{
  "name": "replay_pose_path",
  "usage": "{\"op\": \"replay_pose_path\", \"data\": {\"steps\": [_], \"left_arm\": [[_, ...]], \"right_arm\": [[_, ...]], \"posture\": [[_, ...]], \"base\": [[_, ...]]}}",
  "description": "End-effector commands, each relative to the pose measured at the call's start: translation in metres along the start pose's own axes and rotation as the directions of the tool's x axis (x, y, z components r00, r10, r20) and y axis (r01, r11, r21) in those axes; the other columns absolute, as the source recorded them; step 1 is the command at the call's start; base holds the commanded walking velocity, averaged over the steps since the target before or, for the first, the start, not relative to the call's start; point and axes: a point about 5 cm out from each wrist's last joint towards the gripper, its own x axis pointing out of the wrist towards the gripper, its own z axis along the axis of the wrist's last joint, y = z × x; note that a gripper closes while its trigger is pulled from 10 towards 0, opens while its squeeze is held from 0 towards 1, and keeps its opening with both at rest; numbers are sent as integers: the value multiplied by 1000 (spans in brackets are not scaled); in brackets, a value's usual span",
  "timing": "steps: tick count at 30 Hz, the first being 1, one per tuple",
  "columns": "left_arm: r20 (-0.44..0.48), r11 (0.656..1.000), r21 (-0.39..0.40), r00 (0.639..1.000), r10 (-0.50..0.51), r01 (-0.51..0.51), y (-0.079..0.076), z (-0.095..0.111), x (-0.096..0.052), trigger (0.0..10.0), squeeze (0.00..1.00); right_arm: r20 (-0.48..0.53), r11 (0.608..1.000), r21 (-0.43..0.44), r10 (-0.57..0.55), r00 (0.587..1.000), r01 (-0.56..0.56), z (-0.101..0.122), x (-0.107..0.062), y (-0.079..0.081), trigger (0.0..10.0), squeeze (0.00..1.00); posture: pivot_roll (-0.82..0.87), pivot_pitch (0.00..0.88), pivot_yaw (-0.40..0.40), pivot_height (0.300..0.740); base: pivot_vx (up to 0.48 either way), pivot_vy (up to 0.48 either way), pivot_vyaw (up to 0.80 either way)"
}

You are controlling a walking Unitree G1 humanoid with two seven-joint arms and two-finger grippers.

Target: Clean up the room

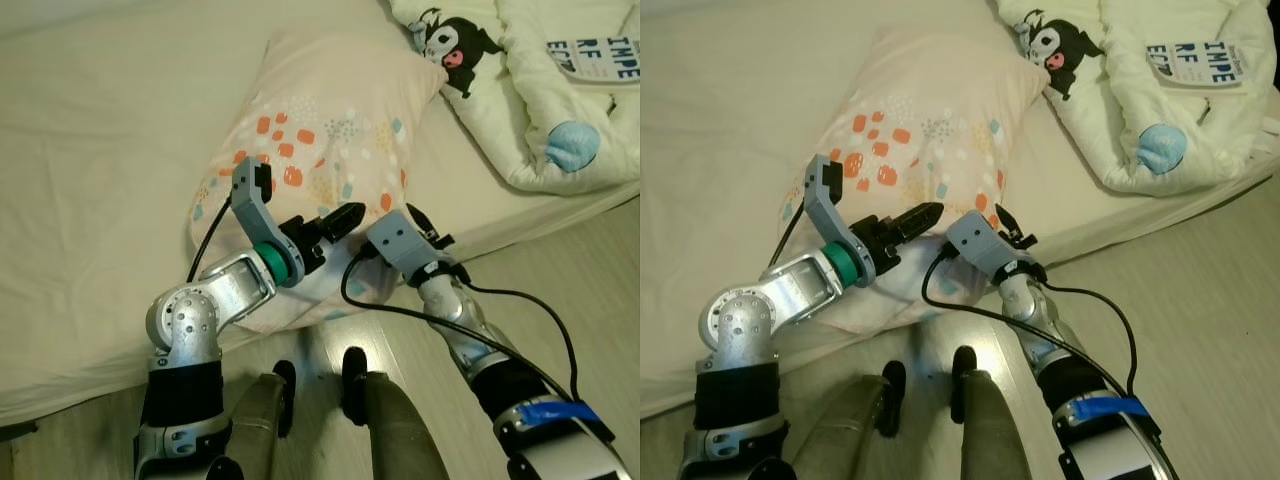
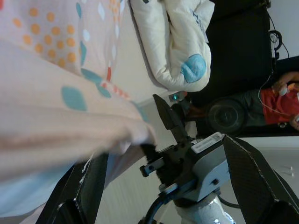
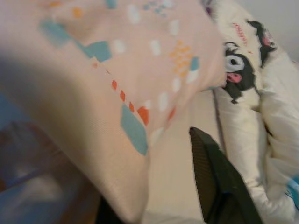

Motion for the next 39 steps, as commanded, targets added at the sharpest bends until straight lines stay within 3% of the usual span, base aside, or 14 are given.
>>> {"op": "replay_pose_path", "data": {"steps": [1,6,17,19,23,25,26,27,28,30,31,35,39], "left_arm": [[-8,1000,-11,1000,2,-2,2,-2,-4,10000,0],[-8,1000,-7,1000,11,-12,4,-2,-6,10000,0],[-7,1000,-4,1000,24,-24,7,-2,-10,10000,0],[2,999,1,999,33,-33,8,-1,-12,10000,0],[8,999,3,999,36,-36,8,0,-12,10000,0],[91,984,123,989,120,-131,17,18,-21,10000,0],[91,984,123,989,120,-131,17,18,-21,10000,0],[125,972,162,981,152,-171,20,24,-25,10000,0],[169,957,202,970,174,-207,24,33,-31,10000,0],[169,957,202,970,174,-207,24,33,-31,10000,0],[220,941,233,956,196,-247,27,43,-37,10000,0],[484,869,217,822,301,-446,38,93,-59,10000,0],[571,882,202,783,247,-425,28,113,-66,10000,0]], "right_arm": [[-29,996,34,-76,997,77,-8,-1,-14,0,0],[-33,990,45,-135,990,137,-9,2,-31,0,0],[-52,982,87,-163,985,167,-12,4,-36,0,0],[-31,971,104,-211,977,213,-6,6,-46,0,0],[-20,967,108,-230,973,231,-3,7,-50,0,0],[70,939,117,-332,941,323,16,9,-80,0,0],[70,939,117,-332,941,323,16,9,-80,0,0],[102,929,120,-363,926,351,23,8,-91,0,0],[128,921,119,-385,914,371,28,7,-100,6431,0],[128,921,119,-385,914,371,28,7,-100,6431,0],[137,919,119,-389,911,375,29,5,-105,10000,0],[182,903,185,-419,890,388,40,-2,-121,10000,0],[201,880,266,-449,871,392,50,-3,-130,10000,0]], "posture": [[-20,287,71,740],[-22,281,70,740],[-17,271,68,740],[-17,271,68,740],[-17,271,68,740],[-26,258,65,740],[-26,258,65,740],[-26,258,65,740],[-30,255,62,740],[-30,255,62,740],[-30,254,61,740],[-31,240,50,740],[-38,228,44,740]], "base": [[0,0,0],[0,0,0],[0,0,0],[0,0,0],[0,0,0],[0,0,0],[0,0,0],[0,0,0],[0,0,0],[0,0,0],[0,0,0],[0,0,0],[0,0,0]]}}
